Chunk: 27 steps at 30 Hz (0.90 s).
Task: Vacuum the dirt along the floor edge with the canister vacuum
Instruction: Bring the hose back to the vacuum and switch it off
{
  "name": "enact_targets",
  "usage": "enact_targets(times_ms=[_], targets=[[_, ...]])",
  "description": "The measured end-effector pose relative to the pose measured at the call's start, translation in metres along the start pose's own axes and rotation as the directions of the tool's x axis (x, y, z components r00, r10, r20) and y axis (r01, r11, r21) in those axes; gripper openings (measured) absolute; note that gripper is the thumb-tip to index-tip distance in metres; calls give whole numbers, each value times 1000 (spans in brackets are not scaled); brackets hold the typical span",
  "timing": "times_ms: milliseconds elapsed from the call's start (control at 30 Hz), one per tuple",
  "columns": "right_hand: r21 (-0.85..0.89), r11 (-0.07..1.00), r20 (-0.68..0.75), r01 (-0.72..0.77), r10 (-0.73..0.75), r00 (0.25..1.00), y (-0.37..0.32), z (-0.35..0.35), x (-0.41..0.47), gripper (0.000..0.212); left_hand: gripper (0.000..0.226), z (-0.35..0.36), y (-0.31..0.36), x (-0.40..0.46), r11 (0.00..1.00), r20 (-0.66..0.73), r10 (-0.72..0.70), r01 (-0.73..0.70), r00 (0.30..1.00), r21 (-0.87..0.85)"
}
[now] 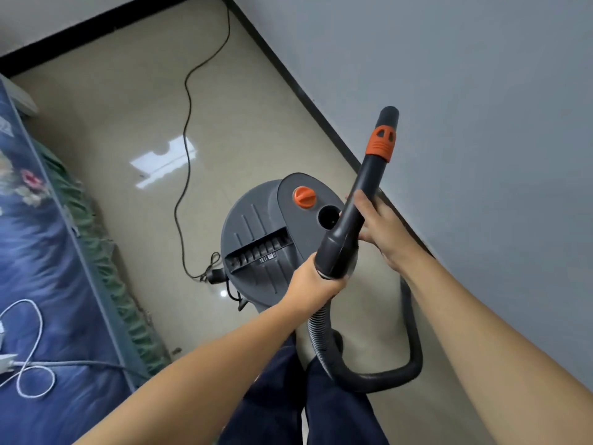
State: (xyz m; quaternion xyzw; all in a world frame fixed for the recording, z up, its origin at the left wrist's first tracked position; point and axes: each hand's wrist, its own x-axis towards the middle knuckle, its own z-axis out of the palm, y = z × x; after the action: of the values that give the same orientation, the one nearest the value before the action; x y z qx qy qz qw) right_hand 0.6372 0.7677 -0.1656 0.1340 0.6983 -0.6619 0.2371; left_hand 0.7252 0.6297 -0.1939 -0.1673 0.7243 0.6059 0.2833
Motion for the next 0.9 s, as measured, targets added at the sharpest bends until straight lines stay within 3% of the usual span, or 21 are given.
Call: enact_targets(times_ms=[67, 133, 233, 333, 533, 733, 833, 900], targets=[[-78, 997, 0, 3, -3, 1000, 13, -2, 5, 18, 21, -15, -8, 0, 1000, -43, -17, 17, 999, -13], [-308, 951, -20, -29, 24, 1000, 37, -5, 13, 15, 19, -28, -15, 0, 997, -98, -53, 48, 994, -58], [-736, 677, 76, 12, 65, 995, 77, -5, 26, 27, 24, -41, -21, 3, 988, -163, -113, 94, 980, -123], [-894, 426, 154, 142, -7, 988, 87, 2, 34, 28, 19, -42, -23, 5, 982, -190, -127, 97, 974, -161], [-911, 221, 341, 347, -65, 938, 88, 1, 42, 25, 28, -27, -30, 10, 968, -224, -177, 129, 958, -214], [-814, -2, 579, 582, -100, 809, 84, -10, 50, 21, 21, -14, -30, 13, 960, -203, -196, 145, 960, -240], [-766, -88, 643, 637, -81, 762, 82, -14, 52, 28, 24, -11, -33, 11, 959, -201, -207, 158, 958, -233], [-694, -140, 719, 707, -77, 691, 80, -16, 54, 37, 25, -10, -36, 10, 959, -202, -214, 166, 956, -230]])
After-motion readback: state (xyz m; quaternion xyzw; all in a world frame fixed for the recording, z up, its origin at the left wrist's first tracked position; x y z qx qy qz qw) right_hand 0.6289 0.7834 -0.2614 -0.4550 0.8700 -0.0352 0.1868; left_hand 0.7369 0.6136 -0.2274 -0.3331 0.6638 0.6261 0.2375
